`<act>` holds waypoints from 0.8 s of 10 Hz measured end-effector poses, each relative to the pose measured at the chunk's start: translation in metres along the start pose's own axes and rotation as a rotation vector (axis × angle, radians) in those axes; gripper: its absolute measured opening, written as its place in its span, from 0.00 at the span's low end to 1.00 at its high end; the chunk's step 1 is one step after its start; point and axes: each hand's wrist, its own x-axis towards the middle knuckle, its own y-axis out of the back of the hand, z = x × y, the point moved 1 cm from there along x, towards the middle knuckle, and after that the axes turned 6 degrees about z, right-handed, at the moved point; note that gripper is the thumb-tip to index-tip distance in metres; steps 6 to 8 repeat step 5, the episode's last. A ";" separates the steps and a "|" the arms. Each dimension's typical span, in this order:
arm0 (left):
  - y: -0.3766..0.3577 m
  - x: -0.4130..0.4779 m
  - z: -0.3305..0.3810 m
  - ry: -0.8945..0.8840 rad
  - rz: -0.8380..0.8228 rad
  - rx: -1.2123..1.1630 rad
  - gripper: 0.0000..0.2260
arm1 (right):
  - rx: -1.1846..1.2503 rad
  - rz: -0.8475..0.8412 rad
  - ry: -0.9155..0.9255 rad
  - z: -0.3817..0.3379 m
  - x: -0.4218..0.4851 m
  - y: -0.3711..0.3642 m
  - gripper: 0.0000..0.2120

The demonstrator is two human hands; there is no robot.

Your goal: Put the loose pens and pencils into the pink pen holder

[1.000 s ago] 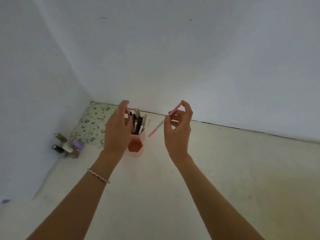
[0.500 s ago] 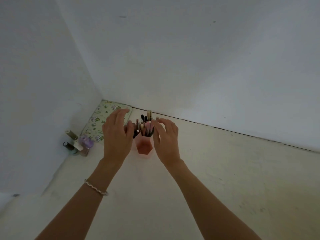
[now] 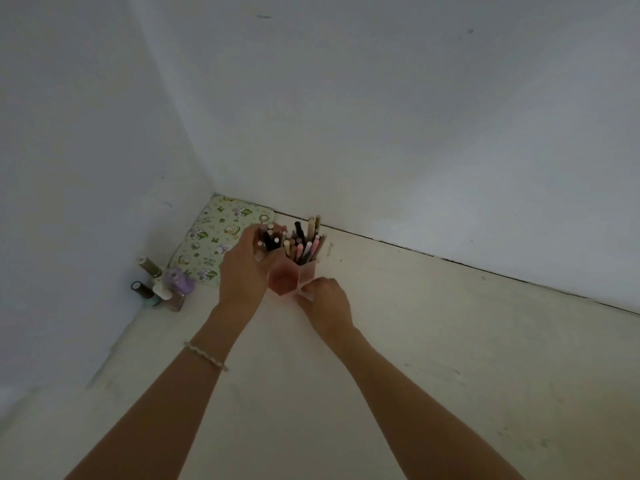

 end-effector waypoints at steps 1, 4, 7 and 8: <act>-0.010 0.035 0.001 0.014 -0.003 -0.016 0.18 | -0.025 0.003 -0.033 -0.008 0.027 -0.001 0.15; -0.027 0.065 0.002 -0.011 -0.061 -0.120 0.36 | 0.110 0.111 -0.124 -0.002 0.049 -0.013 0.16; 0.003 0.055 -0.008 -0.014 0.175 -0.332 0.44 | 0.594 0.339 -0.365 0.015 0.025 0.007 0.17; 0.003 0.055 -0.008 -0.014 0.175 -0.332 0.44 | 0.594 0.339 -0.365 0.015 0.025 0.007 0.17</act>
